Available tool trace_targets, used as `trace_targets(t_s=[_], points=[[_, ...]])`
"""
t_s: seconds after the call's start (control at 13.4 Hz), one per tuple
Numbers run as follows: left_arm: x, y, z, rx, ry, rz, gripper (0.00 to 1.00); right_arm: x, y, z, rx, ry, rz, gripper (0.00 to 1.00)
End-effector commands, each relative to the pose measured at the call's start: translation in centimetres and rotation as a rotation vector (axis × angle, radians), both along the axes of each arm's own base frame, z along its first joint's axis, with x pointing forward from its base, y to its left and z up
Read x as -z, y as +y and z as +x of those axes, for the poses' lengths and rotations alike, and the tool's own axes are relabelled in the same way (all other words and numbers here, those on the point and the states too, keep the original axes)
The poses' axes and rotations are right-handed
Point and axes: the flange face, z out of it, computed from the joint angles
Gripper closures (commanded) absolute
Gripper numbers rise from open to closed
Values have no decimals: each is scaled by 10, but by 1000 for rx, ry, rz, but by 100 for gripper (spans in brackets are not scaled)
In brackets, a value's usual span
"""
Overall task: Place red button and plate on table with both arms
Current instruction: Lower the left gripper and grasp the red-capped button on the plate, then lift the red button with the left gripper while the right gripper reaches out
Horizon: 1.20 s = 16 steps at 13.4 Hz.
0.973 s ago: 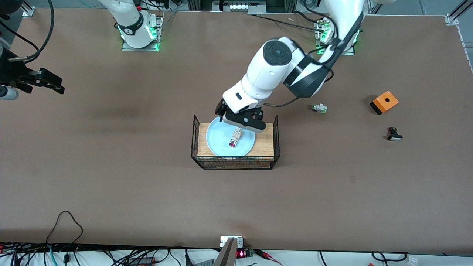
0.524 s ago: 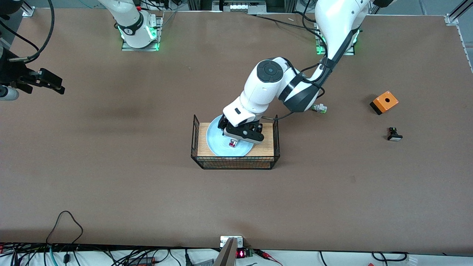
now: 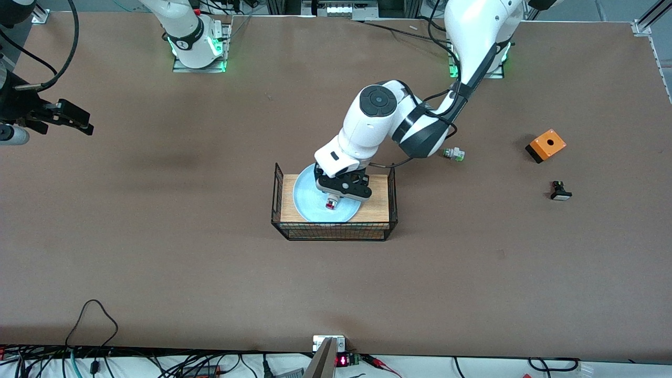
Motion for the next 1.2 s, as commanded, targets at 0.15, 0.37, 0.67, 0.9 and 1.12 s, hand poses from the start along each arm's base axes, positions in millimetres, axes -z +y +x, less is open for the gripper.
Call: trace_targets(t_s=[0.15, 0.37, 0.67, 0.9, 1.12], points=[[-38, 2, -7, -8, -15, 37, 90, -5, 0, 0, 7, 0, -2, 0], [-98, 14, -20, -13, 18, 95, 90, -6, -4, 0, 6, -1, 3, 0], [-164, 61, -41, -32, 110, 267, 90, -7, 0, -9, 41, 48, 4, 0], [-155, 152, -12, -22, 275, 399, 90, -1, 69, -9, 332, 70, 40, 0], [-106, 273, 29, 31, 413, 422, 90, 15, 176, -15, 481, 83, 22, 0]])
